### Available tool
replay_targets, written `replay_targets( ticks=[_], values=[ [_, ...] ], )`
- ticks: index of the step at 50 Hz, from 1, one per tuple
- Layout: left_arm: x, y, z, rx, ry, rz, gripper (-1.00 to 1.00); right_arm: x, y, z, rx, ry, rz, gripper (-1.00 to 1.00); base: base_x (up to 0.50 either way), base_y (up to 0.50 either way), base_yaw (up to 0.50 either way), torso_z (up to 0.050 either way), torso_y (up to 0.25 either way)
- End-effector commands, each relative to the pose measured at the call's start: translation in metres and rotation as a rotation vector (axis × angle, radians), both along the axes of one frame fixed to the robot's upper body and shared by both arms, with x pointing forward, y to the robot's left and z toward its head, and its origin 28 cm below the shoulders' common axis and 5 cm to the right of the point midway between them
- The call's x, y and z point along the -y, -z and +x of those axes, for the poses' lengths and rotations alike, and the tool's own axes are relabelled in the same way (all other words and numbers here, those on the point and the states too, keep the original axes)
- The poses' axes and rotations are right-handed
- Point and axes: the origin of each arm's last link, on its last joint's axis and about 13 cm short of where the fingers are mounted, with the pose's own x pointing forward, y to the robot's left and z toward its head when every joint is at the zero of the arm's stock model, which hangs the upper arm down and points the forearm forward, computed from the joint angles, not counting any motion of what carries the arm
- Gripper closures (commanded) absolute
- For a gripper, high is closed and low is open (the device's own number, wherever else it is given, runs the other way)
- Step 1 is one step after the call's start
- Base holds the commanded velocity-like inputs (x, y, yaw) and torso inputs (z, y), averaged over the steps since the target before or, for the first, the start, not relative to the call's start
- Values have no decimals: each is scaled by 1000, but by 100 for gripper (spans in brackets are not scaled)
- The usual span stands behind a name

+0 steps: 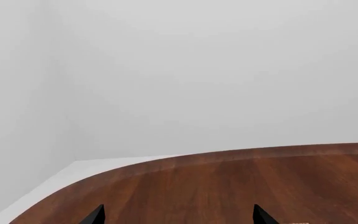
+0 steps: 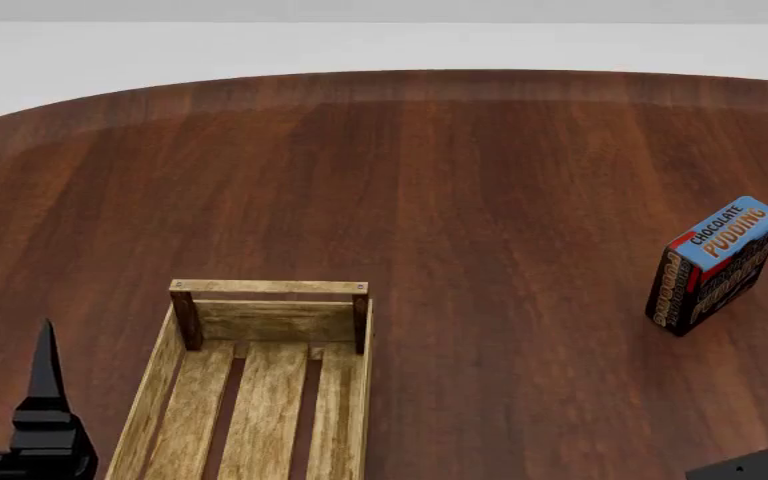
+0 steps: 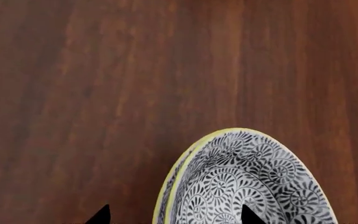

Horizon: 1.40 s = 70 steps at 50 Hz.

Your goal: Stack the left bowl on the right bowl and place them in the tray.

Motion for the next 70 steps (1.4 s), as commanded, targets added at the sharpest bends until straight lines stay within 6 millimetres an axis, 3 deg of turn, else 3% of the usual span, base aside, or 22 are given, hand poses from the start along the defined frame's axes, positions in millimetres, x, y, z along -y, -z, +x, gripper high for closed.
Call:
replay_targets(
  ticks=[1,70],
  values=[
    [0,2,1,-2,1,2,-100,4,8,5,-37,11,0,-100,0,0,0,0,0],
    [4,3,3,-9,9,13,-100,19,56,13,-161,93,85,-100,0,0,0,0,0]
  ],
)
